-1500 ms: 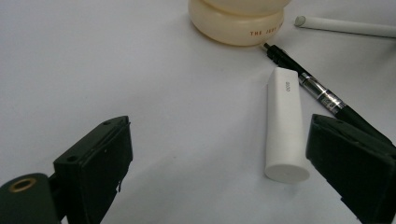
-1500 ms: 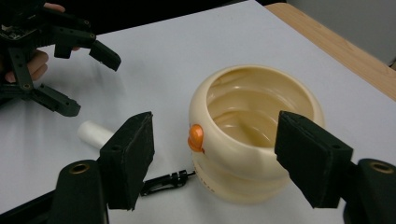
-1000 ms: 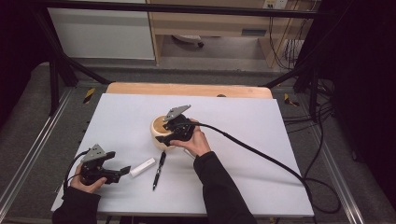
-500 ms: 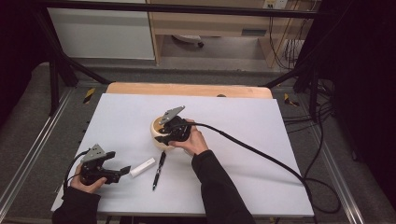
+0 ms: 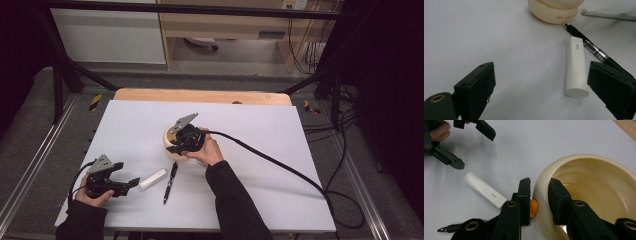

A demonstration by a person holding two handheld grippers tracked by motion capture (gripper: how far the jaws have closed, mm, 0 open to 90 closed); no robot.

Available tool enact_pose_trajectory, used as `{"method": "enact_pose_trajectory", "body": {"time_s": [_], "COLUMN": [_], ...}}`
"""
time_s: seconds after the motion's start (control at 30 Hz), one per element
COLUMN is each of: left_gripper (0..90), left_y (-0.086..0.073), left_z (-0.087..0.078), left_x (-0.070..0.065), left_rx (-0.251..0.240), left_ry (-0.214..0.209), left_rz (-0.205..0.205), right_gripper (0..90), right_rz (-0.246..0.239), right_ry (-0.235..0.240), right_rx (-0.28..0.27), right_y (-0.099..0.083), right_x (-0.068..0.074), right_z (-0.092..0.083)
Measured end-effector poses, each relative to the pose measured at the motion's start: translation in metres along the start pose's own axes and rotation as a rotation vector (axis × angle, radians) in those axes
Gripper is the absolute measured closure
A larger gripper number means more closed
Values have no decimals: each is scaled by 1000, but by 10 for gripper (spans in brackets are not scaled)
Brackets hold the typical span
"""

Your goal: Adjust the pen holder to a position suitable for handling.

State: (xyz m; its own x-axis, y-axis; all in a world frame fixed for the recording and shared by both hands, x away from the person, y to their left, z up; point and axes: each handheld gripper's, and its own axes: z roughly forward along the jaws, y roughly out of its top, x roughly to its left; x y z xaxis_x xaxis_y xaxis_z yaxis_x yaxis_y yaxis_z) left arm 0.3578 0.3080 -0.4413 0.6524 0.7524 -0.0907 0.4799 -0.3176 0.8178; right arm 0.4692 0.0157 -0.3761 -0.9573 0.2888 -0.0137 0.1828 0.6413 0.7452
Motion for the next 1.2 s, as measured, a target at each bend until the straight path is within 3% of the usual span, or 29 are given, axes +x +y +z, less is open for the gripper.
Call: {"method": "enact_pose_trajectory", "body": {"time_s": [0.33, 0.37, 0.4, 0.43, 0.73, 1.2], "left_gripper": [80, 80, 81, 80, 80, 81], "left_y": [0, 0, 0, 0, 0, 0], "left_z": [0, 0, 0, 0, 0, 1], "left_x": [0, 0, 0, 0, 0, 0], "left_rx": [0, 0, 0, 0, -1, 5], "left_ry": [1, 2, 2, 2, 3, 4], "left_rz": [-1, -2, -2, -2, -1, 0], "right_gripper": [754, 815, 815, 838, 836, 831], "right_rz": [25, 33, 33, 22, 21, 80], "right_ry": [14, 16, 16, 5, -13, -14], "right_rx": [7, 15, 15, -14, -20, 29], "right_y": [1, 1, 1, 1, 4, -26], "right_x": [0, 0, 0, 0, -4, -23], "right_z": [-1, -2, -2, -3, -16, -44]}}
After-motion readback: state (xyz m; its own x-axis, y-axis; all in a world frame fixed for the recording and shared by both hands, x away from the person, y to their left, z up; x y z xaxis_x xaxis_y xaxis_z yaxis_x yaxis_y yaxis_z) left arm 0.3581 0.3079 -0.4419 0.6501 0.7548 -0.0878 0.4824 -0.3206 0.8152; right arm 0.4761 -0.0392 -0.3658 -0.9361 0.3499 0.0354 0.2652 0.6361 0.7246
